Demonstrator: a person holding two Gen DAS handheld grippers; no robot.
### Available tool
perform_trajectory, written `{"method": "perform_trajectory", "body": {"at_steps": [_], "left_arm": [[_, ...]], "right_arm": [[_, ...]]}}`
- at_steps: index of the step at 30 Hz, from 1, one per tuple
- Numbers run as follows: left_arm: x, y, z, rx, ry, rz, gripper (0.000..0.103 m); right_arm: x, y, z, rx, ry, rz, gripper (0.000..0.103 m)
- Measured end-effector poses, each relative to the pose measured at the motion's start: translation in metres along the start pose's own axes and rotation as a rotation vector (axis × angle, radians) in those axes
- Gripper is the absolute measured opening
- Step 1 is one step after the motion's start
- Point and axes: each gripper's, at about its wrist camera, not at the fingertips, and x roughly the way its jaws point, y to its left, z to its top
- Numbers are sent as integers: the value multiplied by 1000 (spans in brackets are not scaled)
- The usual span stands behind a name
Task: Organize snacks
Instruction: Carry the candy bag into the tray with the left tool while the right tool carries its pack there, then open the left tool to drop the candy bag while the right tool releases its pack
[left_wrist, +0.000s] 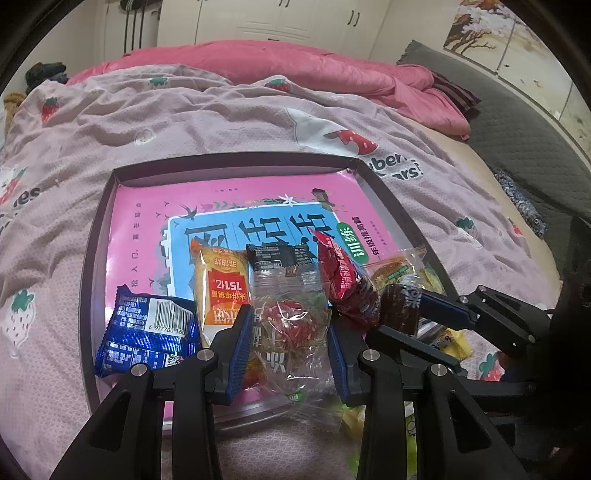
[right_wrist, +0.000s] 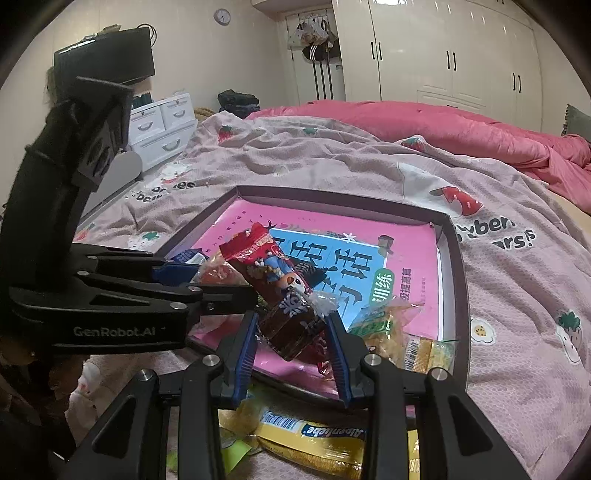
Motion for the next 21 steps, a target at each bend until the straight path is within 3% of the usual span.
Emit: {"method": "perform_trajectory", "body": {"at_steps": [21], "left_arm": [[0,0,0,2,2,-1,39]], "right_arm": [[11,-4,-2,-6,24,-31,37]]}}
